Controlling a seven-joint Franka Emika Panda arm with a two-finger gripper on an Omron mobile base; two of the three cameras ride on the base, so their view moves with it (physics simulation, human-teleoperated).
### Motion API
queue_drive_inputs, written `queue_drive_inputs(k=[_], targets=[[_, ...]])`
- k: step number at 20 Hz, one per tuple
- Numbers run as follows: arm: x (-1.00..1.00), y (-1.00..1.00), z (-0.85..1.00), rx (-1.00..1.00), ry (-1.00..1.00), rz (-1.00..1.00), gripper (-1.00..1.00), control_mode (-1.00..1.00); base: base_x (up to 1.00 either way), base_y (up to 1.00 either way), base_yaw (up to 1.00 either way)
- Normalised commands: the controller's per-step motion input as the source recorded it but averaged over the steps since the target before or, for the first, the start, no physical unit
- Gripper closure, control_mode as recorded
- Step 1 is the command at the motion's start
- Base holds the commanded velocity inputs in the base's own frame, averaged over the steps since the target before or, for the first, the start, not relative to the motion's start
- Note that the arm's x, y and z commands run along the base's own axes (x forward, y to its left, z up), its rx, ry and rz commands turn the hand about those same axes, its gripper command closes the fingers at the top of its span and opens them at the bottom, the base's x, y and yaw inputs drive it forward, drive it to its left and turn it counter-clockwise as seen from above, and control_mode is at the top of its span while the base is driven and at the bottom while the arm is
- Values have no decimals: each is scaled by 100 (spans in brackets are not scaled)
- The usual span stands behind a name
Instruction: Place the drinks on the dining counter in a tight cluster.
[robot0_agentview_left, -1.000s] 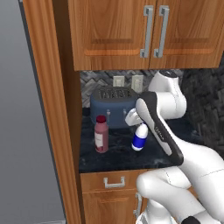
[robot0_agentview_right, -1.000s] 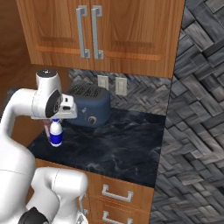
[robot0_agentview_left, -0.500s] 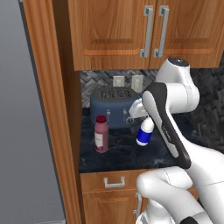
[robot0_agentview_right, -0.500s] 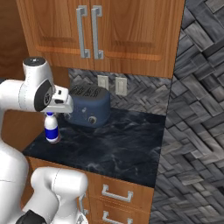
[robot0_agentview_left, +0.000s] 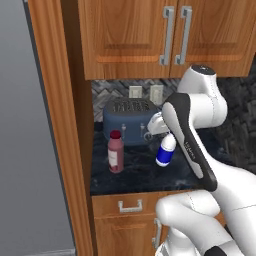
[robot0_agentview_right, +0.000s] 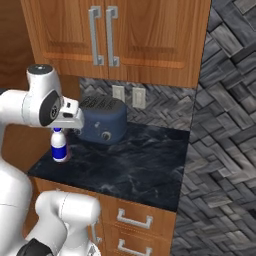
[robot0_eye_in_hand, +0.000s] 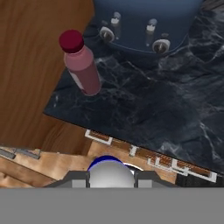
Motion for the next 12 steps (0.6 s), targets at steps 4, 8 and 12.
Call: queue_drive_inputs(k=[4,8,12], targets=[[0,0,0,0,0,0,100,100,-97,0,0],[0,0,0,0,0,0,100,100,-100,0,0],[0,0,0,0,0,0,100,100,-93,0,-10]])
